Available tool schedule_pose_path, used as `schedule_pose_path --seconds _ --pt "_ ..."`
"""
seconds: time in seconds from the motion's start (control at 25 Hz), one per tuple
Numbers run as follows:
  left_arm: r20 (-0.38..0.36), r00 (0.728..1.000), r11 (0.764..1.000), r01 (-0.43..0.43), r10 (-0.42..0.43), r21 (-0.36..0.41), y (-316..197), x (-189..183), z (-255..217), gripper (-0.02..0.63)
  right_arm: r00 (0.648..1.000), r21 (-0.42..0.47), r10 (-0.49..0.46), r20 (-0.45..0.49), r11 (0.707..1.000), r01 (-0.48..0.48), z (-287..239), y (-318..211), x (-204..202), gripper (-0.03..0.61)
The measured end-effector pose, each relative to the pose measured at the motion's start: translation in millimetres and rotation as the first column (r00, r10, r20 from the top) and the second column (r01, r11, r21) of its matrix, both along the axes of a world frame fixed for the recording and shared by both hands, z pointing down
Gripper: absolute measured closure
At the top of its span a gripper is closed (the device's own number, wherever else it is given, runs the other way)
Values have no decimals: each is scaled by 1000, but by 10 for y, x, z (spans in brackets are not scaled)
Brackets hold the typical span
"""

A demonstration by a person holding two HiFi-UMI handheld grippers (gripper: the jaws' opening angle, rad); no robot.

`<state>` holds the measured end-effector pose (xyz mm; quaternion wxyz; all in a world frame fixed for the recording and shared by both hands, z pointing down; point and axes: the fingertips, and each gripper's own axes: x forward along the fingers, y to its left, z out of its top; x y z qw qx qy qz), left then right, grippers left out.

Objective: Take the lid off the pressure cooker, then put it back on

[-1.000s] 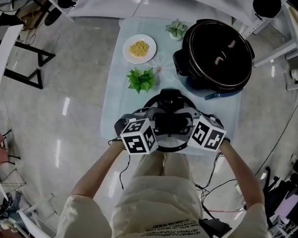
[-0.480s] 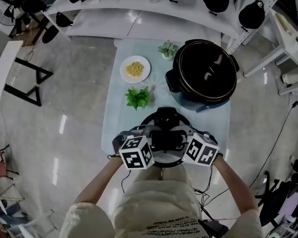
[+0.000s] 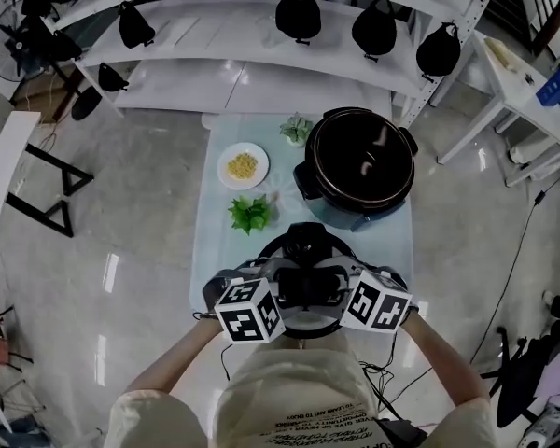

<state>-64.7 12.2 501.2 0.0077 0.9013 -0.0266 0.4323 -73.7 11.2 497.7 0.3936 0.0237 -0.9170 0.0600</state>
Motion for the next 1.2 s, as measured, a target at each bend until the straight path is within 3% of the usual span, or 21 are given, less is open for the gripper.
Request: schedule_pose_path --seconds 0.6,1.2 --pt "13 997 991 -80 79 108 56 273 -771 328 999 92 45 26 995 -47 -777 48 264 301" --pt "17 996 978 -86 84 192 -386 719 -1286 328 998 168 28 51 985 -36 -1303 -396 702 301"
